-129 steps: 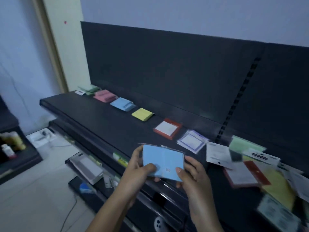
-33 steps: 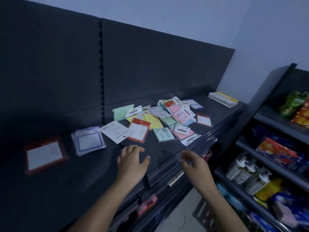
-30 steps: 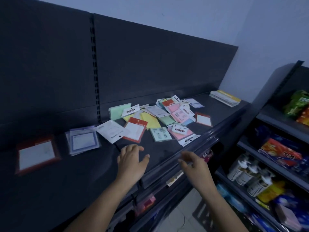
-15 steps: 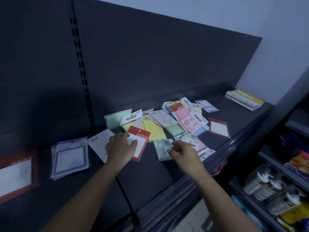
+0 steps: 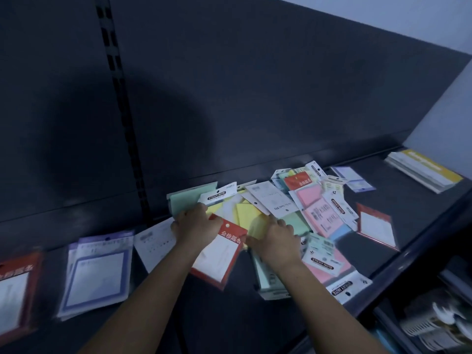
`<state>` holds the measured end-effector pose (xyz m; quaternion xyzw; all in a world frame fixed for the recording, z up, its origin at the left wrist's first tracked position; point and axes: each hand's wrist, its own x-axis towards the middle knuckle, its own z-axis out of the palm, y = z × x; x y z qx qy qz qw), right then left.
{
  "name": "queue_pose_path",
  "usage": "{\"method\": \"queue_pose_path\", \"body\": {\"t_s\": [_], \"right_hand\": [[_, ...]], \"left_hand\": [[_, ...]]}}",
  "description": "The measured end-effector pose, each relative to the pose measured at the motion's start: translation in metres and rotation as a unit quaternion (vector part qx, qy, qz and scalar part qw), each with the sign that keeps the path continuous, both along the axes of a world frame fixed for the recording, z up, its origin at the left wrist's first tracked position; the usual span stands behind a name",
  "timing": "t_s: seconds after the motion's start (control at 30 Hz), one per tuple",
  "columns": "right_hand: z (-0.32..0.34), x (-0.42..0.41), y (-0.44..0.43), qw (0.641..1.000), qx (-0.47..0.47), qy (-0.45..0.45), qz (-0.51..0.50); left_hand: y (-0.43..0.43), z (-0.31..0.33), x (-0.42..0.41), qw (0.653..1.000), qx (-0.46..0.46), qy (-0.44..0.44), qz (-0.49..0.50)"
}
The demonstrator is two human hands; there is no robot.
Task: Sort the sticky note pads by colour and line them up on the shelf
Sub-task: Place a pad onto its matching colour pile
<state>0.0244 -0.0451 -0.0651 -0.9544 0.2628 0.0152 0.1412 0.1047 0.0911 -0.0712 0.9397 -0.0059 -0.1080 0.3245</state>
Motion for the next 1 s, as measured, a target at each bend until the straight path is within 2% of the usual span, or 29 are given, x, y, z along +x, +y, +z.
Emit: {"method": "queue_pose_path", "body": {"t_s": [0.1,0.17,0.27,0.33,0.43,0.5,0.7,0.87,1.0], "right_hand": [[0.002,0.010,-0.003,0.999,0.022,0.020,-0.011],[0.002,0.014,-0.009,0.998,0.064,0.010,-0.019],[0.001,0.017,-0.024,0.972,0.222,-0.073,-0.008],[0.000,0.018,-0.036,0.942,0.308,-0.129,0.021],[0.002,0.019,-0.049,0.904,0.391,-0.171,0.024],[0.008,0.020,-0.056,0.891,0.410,-0.193,0.029],[0.025,0.013,-0.070,0.816,0.509,-0.268,0.059],[0.030,0.009,-0.070,0.758,0.600,-0.255,0.018],[0.034,0.004,-0.054,0.699,0.691,-0.184,0.018]], "left_hand": [[-0.002,-0.004,0.009,0.999,-0.018,-0.009,0.036],[-0.002,-0.006,0.010,0.993,-0.096,-0.017,0.064],[-0.005,-0.006,0.008,0.961,-0.256,-0.028,0.104],[-0.007,-0.005,0.006,0.944,-0.297,-0.064,0.129],[-0.012,-0.003,0.003,0.925,-0.324,-0.118,0.158],[-0.014,0.002,0.001,0.915,-0.332,-0.154,0.168],[-0.012,0.026,-0.020,0.889,-0.303,-0.298,0.169],[0.001,0.048,-0.048,0.850,-0.287,-0.375,0.235],[0.016,0.056,-0.075,0.816,-0.322,-0.363,0.314]]}}
